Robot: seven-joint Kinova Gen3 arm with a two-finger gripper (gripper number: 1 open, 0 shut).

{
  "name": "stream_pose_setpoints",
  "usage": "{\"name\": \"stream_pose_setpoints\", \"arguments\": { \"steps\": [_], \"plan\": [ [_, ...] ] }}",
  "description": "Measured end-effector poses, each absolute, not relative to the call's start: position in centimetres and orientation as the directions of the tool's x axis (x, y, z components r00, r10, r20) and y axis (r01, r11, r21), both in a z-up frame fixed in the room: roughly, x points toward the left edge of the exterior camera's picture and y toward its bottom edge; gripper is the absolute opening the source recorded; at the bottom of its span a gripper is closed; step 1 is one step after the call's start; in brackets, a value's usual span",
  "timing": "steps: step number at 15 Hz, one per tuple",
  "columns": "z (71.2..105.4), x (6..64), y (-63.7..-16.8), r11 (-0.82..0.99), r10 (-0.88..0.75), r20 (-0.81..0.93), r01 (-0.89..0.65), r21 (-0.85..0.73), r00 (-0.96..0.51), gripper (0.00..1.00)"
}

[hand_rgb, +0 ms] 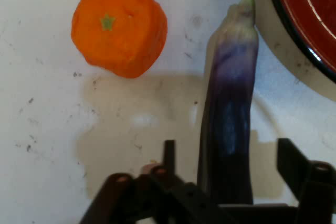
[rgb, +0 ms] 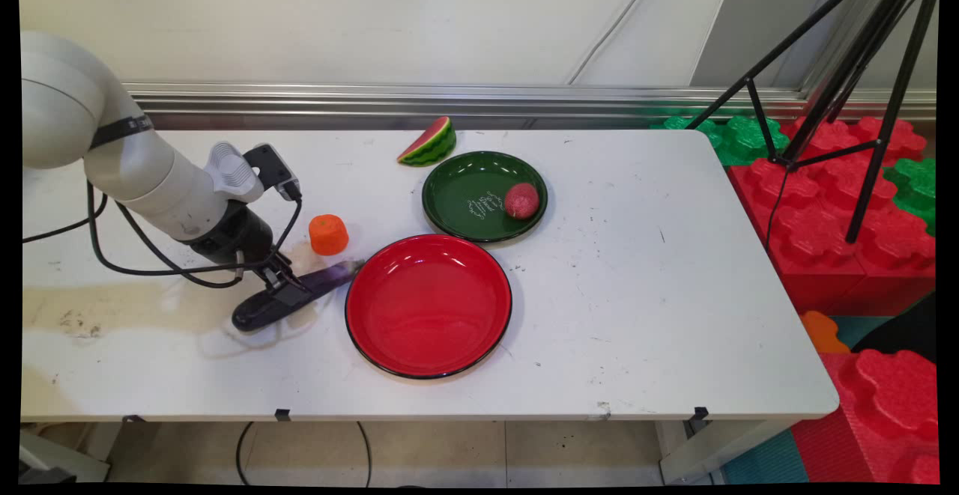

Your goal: Place the picked object on the table

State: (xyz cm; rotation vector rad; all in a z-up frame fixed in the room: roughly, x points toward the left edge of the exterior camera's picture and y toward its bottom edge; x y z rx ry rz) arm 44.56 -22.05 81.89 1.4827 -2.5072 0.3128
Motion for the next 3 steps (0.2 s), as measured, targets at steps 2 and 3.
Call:
{"name": "stream_pose_setpoints", "arguments": {
  "steps": [2,3],
  "plan": [
    [82.16,44.51,-21.91,0.481,-0.826,0.293,-0.873,-0.080,-0.482,1.00],
    [82.40,44.52,-21.81,0.490,-0.819,0.297,-0.868,-0.085,-0.491,1.00]
  ]
}}
